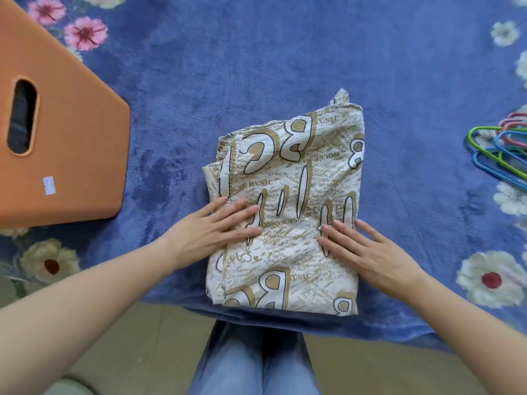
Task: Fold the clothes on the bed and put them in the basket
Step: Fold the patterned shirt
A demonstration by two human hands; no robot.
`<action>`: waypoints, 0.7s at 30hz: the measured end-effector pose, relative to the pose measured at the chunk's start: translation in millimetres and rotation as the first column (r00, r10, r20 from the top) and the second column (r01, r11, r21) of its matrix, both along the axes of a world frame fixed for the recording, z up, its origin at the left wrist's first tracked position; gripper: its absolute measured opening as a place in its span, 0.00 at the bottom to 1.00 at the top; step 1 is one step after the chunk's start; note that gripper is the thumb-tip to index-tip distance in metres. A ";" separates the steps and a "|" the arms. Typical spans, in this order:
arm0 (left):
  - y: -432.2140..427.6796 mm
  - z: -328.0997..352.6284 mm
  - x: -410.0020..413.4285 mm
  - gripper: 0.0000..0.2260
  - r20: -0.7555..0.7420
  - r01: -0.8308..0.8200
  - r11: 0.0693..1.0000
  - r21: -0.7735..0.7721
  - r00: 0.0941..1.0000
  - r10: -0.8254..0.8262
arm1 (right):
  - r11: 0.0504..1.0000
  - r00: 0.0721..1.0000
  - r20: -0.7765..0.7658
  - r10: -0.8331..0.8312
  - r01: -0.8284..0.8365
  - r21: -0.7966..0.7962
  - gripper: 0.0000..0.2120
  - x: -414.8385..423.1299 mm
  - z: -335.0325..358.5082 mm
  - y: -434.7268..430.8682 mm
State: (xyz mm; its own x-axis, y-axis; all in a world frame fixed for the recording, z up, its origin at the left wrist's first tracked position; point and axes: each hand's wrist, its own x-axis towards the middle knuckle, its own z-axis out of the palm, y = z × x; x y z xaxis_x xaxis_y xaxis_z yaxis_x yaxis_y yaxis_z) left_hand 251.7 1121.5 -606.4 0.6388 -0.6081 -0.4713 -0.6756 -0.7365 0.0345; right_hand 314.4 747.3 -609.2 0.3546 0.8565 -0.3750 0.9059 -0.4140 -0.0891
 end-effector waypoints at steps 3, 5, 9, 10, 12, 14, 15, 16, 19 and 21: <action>1.5 1.0 2.6 0.36 -0.079 -0.073 0.994 -0.078 0.995 0.067 | 0.999 0.991 -0.135 -0.014 0.010 -0.031 0.34 11.2 4.6 1.1; 6.7 1.7 1.0 0.37 -0.145 -0.117 0.982 -0.147 0.985 0.096 | 0.990 0.961 -0.243 -0.133 0.140 0.011 0.33 16.0 7.7 -0.4; 15.5 -8.9 14.6 0.28 -0.543 -0.510 0.814 -0.278 0.783 0.304 | 0.760 0.483 -0.762 -0.431 0.650 -0.017 0.25 33.7 41.5 12.1; 16.1 -4.8 16.5 0.25 -0.630 -0.661 0.693 -0.288 0.676 0.382 | 0.668 0.376 -0.829 -0.413 0.744 0.004 0.19 37.6 47.5 17.2; 13.3 12.3 29.4 0.12 -0.744 -0.854 0.425 -0.299 0.488 0.457 | 0.424 0.197 -0.849 -0.490 0.905 -0.034 0.10 60.7 47.1 27.7; 10.5 25.5 45.3 0.11 -0.821 -0.939 0.230 -0.257 0.338 0.460 | 0.295 0.046 -0.805 -0.591 0.942 -0.162 0.11 86.6 41.8 39.9; 9.9 28.1 52.2 0.09 -0.841 -0.965 0.161 -0.206 0.259 0.476 | 0.258 -0.015 -0.772 -0.635 0.938 -0.231 0.11 97.7 41.5 46.3; 7.8 25.4 60.8 0.05 -0.846 -0.981 0.082 -0.175 0.192 0.498 | 0.220 -0.063 -0.750 -0.659 0.937 -0.273 0.09 107.1 40.9 51.8; -2.7 29.6 73.5 0.18 -0.839 -0.941 -0.306 -0.146 -0.046 0.542 | 0.114 -0.134 -0.766 -0.629 0.958 -0.262 0.08 121.7 38.5 64.2; -14.4 32.1 72.2 0.29 -0.856 -0.839 -0.500 -0.214 -0.085 0.510 | -0.013 -0.180 -0.832 -0.525 0.979 -0.204 0.07 118.5 38.3 70.2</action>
State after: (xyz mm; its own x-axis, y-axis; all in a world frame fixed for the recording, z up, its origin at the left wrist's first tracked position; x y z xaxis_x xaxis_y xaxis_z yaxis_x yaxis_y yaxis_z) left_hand 323.8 1107.0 -574.4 0.7088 0.2999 -0.6384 0.6573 0.0475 0.7521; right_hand 432.9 817.5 -570.8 0.7387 0.1216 -0.6630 -0.5770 -0.3944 -0.7152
